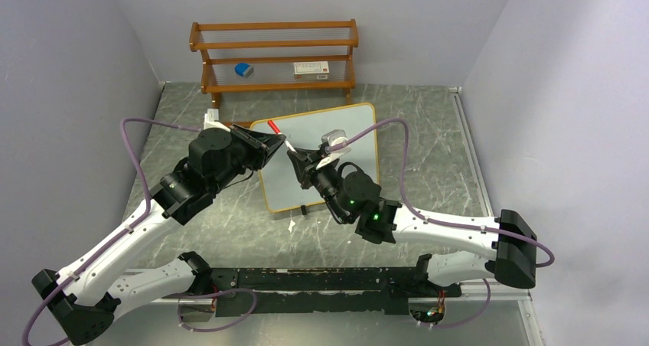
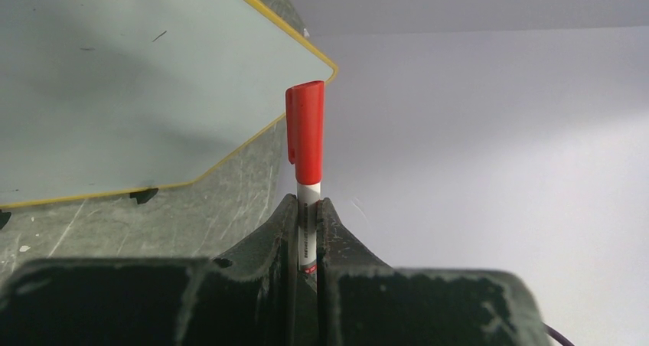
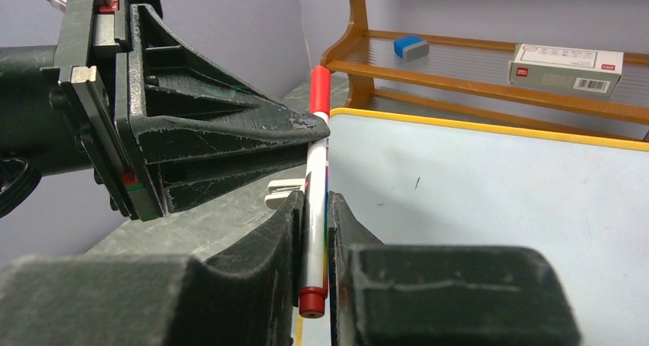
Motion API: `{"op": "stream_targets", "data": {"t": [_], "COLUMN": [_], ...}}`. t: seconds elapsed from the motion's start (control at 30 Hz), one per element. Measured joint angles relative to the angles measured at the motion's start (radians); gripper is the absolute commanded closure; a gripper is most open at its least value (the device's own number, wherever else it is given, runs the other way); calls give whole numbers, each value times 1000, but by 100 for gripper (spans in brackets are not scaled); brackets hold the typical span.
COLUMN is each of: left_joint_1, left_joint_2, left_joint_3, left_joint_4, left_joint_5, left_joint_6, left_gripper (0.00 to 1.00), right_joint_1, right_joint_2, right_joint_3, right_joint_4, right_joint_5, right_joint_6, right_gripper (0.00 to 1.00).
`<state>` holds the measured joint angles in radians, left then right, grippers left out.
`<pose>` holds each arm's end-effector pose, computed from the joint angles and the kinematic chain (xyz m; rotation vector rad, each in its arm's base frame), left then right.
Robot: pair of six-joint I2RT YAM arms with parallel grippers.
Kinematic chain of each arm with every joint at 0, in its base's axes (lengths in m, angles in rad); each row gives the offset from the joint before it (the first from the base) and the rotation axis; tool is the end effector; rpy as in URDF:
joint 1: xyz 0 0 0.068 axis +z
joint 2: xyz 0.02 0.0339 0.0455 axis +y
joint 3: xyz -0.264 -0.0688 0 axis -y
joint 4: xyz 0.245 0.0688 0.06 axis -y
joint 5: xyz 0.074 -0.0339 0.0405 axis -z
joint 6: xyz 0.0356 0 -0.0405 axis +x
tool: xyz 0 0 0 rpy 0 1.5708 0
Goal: Write a sentence on the whiteboard
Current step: Pass from the left arm to the right
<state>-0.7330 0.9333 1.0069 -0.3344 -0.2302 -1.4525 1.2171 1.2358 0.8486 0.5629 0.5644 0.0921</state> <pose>0.1599 -0.1330 0.3755 -0.8841 1.8380 -1.2775 0.1166 0.2610 0.3441 -0.3317 1.4200 0.6841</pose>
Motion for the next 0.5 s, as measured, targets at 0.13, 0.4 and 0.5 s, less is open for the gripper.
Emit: {"op": "stream_targets", "data": {"t": [0.13, 0.4, 0.5], "left_joint_1": [-2, -4, -4], "left_joint_2": [0, 1, -17], "left_joint_3": [0, 49, 69], "left_joint_4": [-2, -35, -32], "left_joint_5": [-6, -40, -59], "left_joint_6": [16, 272, 453], "left_gripper": [71, 38, 30], "right_joint_1": [-7, -69, -140], "right_joint_2": [0, -68, -118], "right_joint_3": [-2, -2, -2], "right_joint_4": [-3, -123, -197], "right_joint_5": [-17, -175, -260], "right_joint_6": [1, 35, 62], "right_gripper": [100, 100, 100]}}
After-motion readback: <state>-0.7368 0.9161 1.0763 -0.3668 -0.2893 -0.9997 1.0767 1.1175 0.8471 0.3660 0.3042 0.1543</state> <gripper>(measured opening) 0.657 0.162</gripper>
